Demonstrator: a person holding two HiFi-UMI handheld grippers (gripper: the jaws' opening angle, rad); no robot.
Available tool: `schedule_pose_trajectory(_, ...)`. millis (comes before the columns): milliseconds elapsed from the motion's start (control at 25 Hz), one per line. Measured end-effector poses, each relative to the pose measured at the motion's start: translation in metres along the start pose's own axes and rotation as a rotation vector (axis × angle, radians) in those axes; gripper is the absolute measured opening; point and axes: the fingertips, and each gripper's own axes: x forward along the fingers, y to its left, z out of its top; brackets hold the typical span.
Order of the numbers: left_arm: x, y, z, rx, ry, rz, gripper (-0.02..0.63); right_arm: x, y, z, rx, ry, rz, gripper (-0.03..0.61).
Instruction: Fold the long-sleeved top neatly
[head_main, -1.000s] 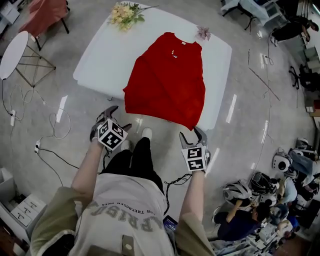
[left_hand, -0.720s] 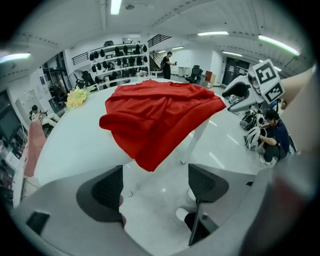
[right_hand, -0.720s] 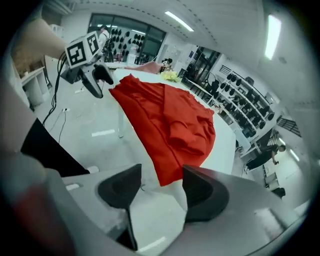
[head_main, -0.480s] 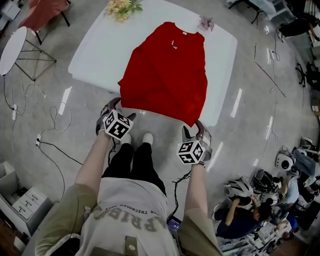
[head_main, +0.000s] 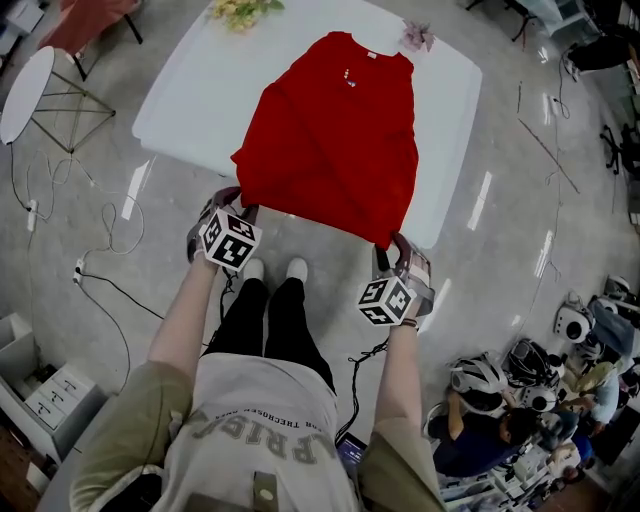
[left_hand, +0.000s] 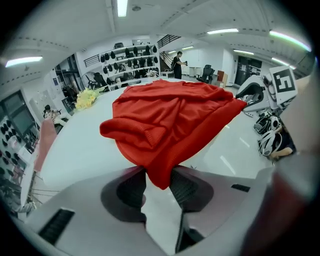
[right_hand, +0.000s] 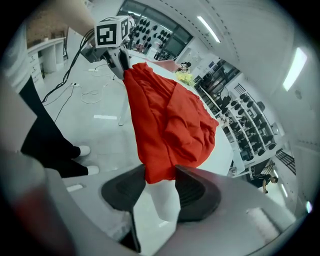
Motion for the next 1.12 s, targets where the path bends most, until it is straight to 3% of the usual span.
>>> schedule_pose_trajectory(120,-0.009,0.003,0.006,0.051,-0.019,0.031,0.075,-0.007,-0.005,0.002,0.032,-0.029,0.027,0.116)
schedule_pose_trajectory(200,-0.018,0.003,0.011,0.097,-0.039,0.048,0.054,-0.012,-0.007,0.002,0.067,-0.052,0.050,0.051)
schedule_pose_trajectory(560,-0.071,-0.005,0.017,0.253,-0.041,0.062,0.034,-0.048,-0.011,0.006,0.183,-0.133,0.199,0.038)
schedule_pose_trajectory(840,-0.103,-0.023,0.014,0.248,-0.023,0.039,0.034,-0.073,-0.019,0.002,0.182,-0.174,0.359,0.038)
schedule_pose_trajectory(1120,-0.118,-0.029,0.025,0.274,-0.002,0.079,0.032,-0.083,-0.039,0.004,0.153,-0.212,0.462,0.037)
